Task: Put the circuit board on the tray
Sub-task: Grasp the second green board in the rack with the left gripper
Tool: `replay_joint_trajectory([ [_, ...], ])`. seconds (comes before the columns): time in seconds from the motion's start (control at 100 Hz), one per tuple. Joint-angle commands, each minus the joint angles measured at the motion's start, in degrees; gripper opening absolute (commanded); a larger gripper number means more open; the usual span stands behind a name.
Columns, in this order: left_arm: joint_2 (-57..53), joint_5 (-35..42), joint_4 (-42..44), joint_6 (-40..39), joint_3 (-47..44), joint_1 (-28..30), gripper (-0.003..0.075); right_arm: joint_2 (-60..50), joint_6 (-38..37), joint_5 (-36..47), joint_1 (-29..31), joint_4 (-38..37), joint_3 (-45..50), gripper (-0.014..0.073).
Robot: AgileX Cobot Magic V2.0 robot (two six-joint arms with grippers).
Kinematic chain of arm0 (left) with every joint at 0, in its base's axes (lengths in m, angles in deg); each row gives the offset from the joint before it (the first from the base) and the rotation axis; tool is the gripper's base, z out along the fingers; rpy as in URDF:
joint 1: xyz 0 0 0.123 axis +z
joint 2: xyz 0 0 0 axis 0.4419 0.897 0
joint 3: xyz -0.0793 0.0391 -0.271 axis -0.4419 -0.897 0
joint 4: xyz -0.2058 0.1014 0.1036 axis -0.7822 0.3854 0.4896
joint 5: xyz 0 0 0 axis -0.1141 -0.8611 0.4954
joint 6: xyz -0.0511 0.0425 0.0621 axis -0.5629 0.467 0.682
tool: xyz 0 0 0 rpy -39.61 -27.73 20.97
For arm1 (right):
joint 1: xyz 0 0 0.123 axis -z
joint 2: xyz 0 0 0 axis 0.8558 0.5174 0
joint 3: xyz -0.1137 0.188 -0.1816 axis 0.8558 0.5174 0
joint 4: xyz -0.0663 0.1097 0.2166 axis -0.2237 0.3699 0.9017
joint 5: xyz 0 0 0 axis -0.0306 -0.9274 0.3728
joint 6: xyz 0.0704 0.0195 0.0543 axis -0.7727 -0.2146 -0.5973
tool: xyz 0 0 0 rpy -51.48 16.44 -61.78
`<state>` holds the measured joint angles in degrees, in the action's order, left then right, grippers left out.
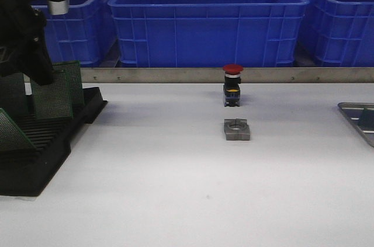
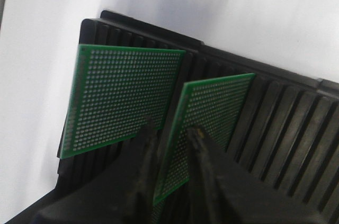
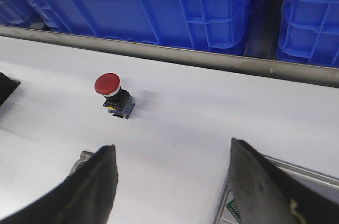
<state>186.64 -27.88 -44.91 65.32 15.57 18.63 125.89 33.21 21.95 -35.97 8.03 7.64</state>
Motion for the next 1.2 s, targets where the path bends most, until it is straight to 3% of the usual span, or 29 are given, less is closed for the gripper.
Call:
replay_joint_trajectory([
  [0.0,-2.63,1.45,-1.06,-0.41,1.50,0.05,0.0037,-2.07,0.78,-0.68,-0.01,2.39,-1.25,0.0477],
  [0.22,-2.84,1.03,-1.06,-0.41,1.50,0.05,-0.0020,-2.07,0.87,-0.63,-0.01,2.39,-1.25,0.0477],
  [0.54,-3.42,-2.33,-1.34,-0.41,2.81,0.05,-0.0020,-2.07,0.87,-0.63,-0.01,2.39,-1.25,0.0477],
  [0.92,-5.41,-8.10,-3.31,-0.52,10.56,0.05,-0.0020,-2.07,0.87,-0.69,-0.01,2.39,-1.25,0.0477],
  [1.19,-5.81,-15.10,-11.35,-0.52,12.42,0.05,-0.0020,-2.07,0.87,-2.03,-0.01,2.39,-1.25,0.0477],
])
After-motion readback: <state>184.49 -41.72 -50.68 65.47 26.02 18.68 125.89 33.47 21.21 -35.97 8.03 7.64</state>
